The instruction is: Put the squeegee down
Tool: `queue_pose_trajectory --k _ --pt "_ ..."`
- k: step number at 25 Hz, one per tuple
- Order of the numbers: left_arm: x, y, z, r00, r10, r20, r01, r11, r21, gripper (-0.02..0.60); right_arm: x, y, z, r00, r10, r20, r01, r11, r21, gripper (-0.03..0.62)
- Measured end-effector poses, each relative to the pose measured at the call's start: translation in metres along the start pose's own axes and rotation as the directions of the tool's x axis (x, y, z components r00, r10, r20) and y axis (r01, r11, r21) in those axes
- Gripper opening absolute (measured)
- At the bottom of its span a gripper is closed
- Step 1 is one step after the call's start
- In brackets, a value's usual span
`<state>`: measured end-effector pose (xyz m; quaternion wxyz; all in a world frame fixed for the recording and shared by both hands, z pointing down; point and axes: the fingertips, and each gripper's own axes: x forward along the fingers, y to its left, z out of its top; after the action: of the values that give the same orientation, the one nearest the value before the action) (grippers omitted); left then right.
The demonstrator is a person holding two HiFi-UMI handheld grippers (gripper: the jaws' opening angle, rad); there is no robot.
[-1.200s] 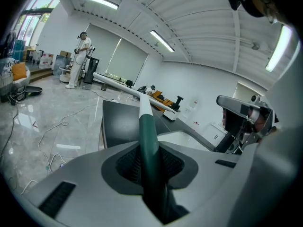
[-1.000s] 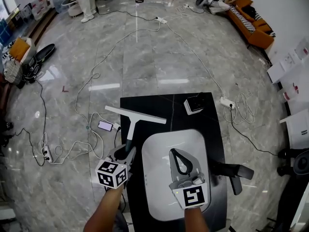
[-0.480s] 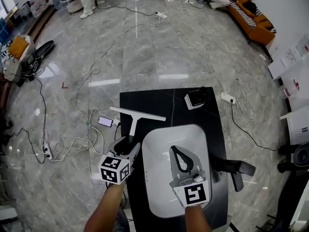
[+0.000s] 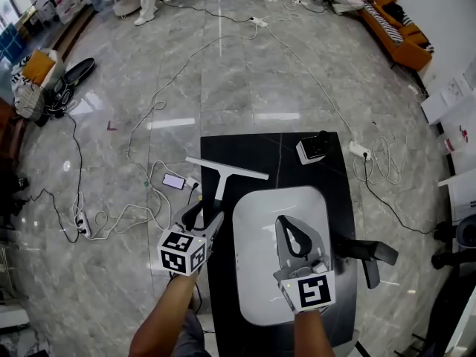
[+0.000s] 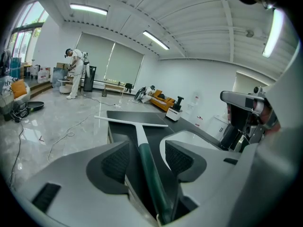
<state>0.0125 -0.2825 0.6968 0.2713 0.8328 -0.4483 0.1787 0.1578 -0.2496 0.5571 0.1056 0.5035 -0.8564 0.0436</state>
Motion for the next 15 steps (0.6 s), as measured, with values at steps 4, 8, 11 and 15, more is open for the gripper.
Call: queue_pose_trajectory --k 4,8,11,15 --pt "-0.022 -0.001 0.020 1.000 -0.008 0.023 0.007 1.000 0.021 0.221 -0.003 -0.002 0.025 0.999 -0.002 0.032 0.002 1.000 0.011 0.009" --pt "-0.055 -0.001 0.049 0.997 -0.025 0.073 0.022 0.999 0.041 0.221 -0.006 0.004 0.049 0.999 0.020 0.045 -0.019 1.000 -0.015 0.009" --pt "-0.081 -0.004 0.069 0.993 -0.051 0.107 0.042 0.996 0.084 0.218 -0.008 0.012 0.068 0.998 0.029 0.064 -0.028 0.999 -0.025 0.009" --pt "-0.122 -0.016 0.101 0.982 -0.109 0.152 0.085 0.984 0.154 0.158 -0.015 0.026 0.103 0.994 0.048 0.093 -0.045 0.998 -0.033 0.009"
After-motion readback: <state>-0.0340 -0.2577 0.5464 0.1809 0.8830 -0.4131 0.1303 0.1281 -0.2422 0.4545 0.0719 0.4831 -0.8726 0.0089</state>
